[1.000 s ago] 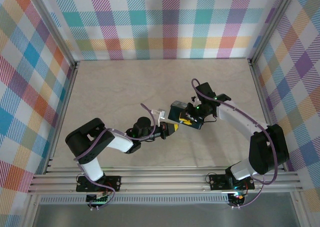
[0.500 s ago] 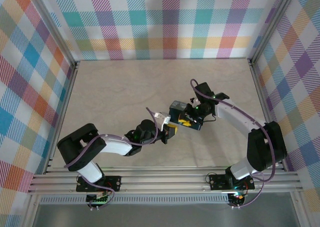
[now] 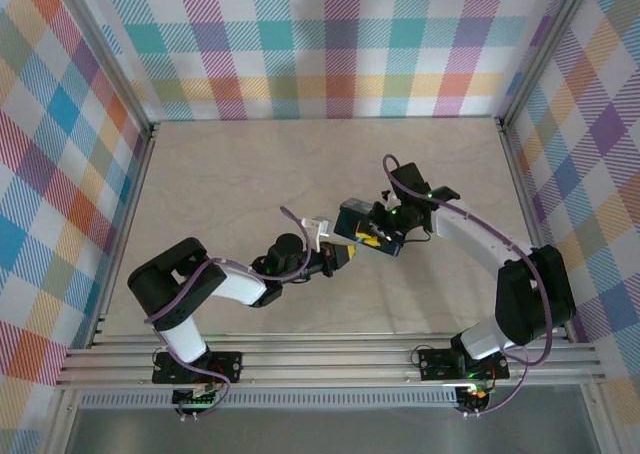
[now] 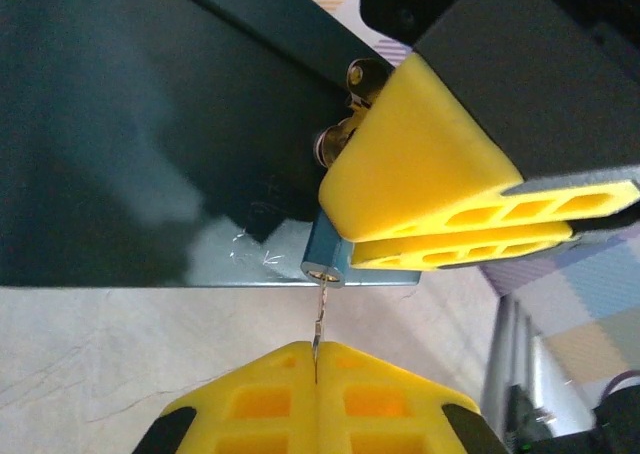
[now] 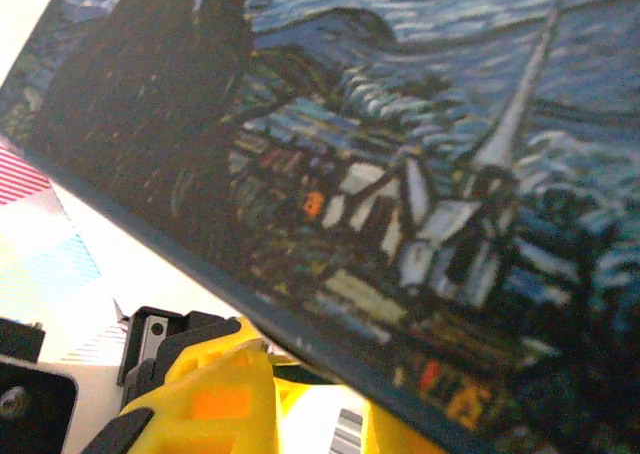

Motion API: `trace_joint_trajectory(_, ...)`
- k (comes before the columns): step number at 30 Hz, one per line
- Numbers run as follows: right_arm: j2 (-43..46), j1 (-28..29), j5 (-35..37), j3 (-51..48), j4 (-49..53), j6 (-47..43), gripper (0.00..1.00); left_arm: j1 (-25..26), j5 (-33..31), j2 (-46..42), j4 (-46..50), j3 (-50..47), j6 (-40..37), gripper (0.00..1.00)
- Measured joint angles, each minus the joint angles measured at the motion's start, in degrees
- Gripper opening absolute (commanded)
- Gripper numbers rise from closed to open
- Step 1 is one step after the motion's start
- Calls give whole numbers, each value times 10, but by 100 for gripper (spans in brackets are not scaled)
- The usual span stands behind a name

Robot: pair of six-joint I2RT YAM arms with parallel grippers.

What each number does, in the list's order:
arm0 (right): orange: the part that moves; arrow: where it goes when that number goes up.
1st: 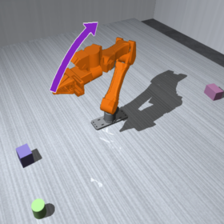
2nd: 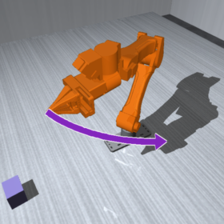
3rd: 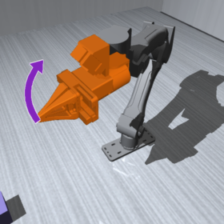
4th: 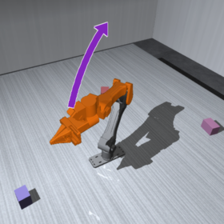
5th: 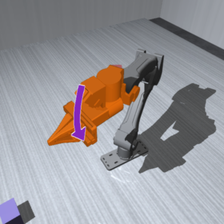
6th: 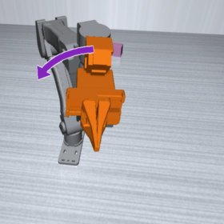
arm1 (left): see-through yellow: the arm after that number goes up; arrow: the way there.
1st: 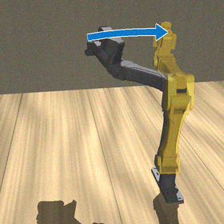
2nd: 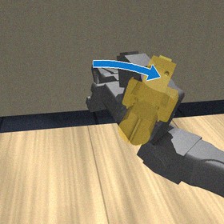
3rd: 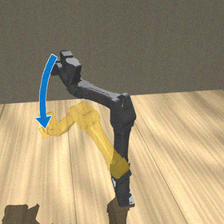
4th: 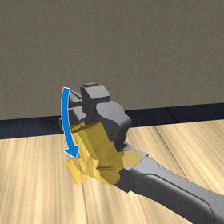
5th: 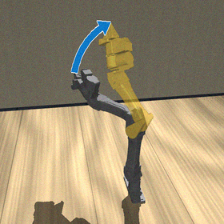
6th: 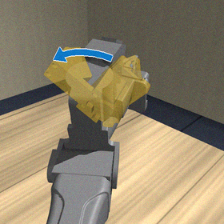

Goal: Unlock a padlock with a key

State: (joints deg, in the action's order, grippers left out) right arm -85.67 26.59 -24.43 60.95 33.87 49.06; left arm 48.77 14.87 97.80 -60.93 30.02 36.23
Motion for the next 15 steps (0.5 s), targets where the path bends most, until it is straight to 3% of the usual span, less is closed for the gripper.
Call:
trace_joint_trajectory(6, 1, 0, 5, 3, 0, -4, 0, -16, 38, 3, 1, 6, 22, 0)
trace_joint_trajectory(15, -7, 7, 5, 29, 44, -19, 0, -16, 37, -61, 123, 18, -102, 0)
